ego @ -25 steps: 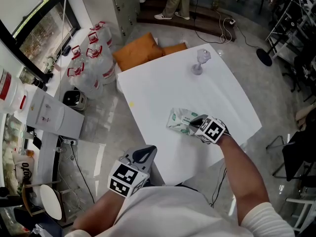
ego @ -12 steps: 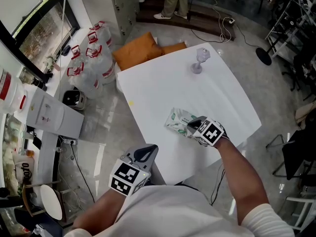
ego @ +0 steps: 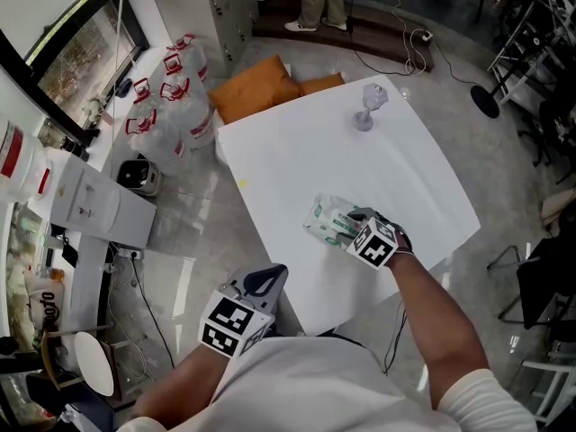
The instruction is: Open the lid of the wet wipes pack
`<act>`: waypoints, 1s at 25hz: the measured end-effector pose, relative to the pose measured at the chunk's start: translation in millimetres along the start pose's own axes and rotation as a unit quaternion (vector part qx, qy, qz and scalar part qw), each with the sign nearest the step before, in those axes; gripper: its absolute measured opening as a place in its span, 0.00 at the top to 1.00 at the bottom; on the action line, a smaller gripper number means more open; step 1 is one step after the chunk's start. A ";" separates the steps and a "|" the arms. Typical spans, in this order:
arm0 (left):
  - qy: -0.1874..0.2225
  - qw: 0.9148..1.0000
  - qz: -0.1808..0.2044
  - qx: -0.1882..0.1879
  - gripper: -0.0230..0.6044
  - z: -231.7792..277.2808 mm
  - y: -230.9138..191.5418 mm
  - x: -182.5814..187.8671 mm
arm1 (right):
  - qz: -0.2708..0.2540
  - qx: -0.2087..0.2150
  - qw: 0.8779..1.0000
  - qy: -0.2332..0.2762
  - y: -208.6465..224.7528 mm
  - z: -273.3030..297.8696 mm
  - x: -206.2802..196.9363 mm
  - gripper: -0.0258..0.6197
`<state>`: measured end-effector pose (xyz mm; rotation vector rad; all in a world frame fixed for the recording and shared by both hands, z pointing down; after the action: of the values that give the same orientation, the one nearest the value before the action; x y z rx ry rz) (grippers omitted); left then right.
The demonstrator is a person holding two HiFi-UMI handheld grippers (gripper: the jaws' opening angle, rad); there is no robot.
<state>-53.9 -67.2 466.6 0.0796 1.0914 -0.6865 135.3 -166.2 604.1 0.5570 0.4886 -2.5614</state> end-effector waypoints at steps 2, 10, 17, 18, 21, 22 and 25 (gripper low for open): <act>-0.001 1.000 -0.002 0.002 0.95 -0.3 0.3 -1.3 | 0.004 0.010 1.000 -0.002 -1.2 4.8 -1.9 0.62; -0.004 1.000 -0.008 0.009 0.95 0.3 -1.8 -3.5 | 0.174 0.107 0.978 0.041 11.8 7.9 -13.9 0.72; -0.005 1.000 -0.009 0.008 0.95 5.2 -1.3 -1.4 | 0.165 0.110 0.979 0.051 16.0 -2.2 -6.9 0.87; -0.004 1.000 -0.008 0.006 0.95 5.8 -0.8 -0.6 | 0.175 0.113 0.977 0.054 17.5 -3.7 -6.6 0.87; -0.005 1.000 -0.006 0.003 0.95 6.5 0.9 1.4 | 0.247 0.134 0.957 0.070 25.6 -7.6 -7.0 0.89; -0.006 1.000 -0.006 0.002 0.95 6.7 0.9 1.7 | 0.281 0.146 0.945 0.077 28.4 -8.0 -8.0 0.89; -0.005 1.000 -0.008 0.000 0.95 6.2 1.1 1.5 | 0.374 0.178 0.904 0.104 34.7 -9.0 -11.9 0.88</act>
<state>-48.0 -69.5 468.0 0.0679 1.0830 -0.7000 165.4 -186.7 593.7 0.9379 -0.1375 -1.8492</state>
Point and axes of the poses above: the fingertips, and each gripper's own axes: z forward along the fingers, y to its right, x out of its top, the point moved 4 cm from there along -z, backward along the fingers, and after that the axes turned 6 degrees about -x, right-handed, at the moved point
